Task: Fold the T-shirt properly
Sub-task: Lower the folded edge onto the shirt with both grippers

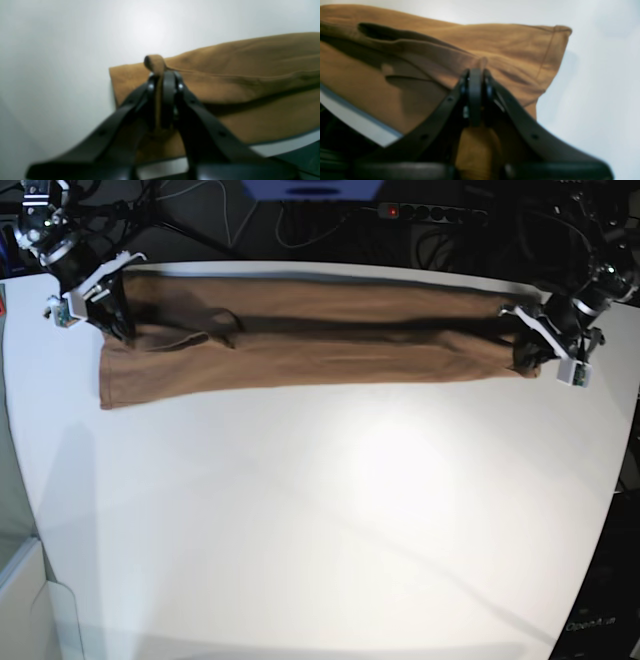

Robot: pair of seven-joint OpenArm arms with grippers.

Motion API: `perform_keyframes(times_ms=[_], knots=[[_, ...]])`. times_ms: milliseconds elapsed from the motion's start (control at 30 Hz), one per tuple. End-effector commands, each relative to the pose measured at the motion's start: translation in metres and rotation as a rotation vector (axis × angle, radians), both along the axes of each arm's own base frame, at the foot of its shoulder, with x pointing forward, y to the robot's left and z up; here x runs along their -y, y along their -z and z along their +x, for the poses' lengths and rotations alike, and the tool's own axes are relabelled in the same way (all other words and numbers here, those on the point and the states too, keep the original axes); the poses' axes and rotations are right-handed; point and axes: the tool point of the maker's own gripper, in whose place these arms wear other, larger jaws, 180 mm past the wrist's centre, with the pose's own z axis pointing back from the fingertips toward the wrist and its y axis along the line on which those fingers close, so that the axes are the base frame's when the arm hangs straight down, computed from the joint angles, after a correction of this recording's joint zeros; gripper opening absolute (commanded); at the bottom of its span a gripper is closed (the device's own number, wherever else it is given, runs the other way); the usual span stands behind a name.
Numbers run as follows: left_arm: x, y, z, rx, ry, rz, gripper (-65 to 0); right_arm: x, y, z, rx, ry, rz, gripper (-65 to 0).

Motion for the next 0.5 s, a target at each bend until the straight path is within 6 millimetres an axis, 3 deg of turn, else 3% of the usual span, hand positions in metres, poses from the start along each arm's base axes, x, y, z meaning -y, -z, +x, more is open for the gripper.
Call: perform_keyframes(times_ms=[0, 233, 300, 367, 467], knots=[[-0.003, -0.01, 0.005, 0.041, 0.009, 0.009, -62.1, 0.005, -0.012, 0.005, 0.04, 0.0, 0.002, -64.6], [-0.01, -0.013, -0.001, 0.038, 0.02, 0.028, -60.5, 0.005, -0.012, 0.005, 0.04, 0.0, 0.002, -64.6], [-0.014, -0.014, -0.002, 0.04, 0.005, 0.031, -54.6, 0.005, -0.012, 0.005, 0.039, -0.001, 0.003, -64.3], [-0.021, -0.015, -0.004, 0.045, -0.018, 0.036, -44.4, 0.005, -0.012, 0.005, 0.039, -0.002, 0.001, -63.8], [-0.029, -0.013, -0.009, 0.034, -0.041, 0.041, -32.9, 0.005, -0.012, 0.005, 0.039, -0.002, 0.001, -57.9]])
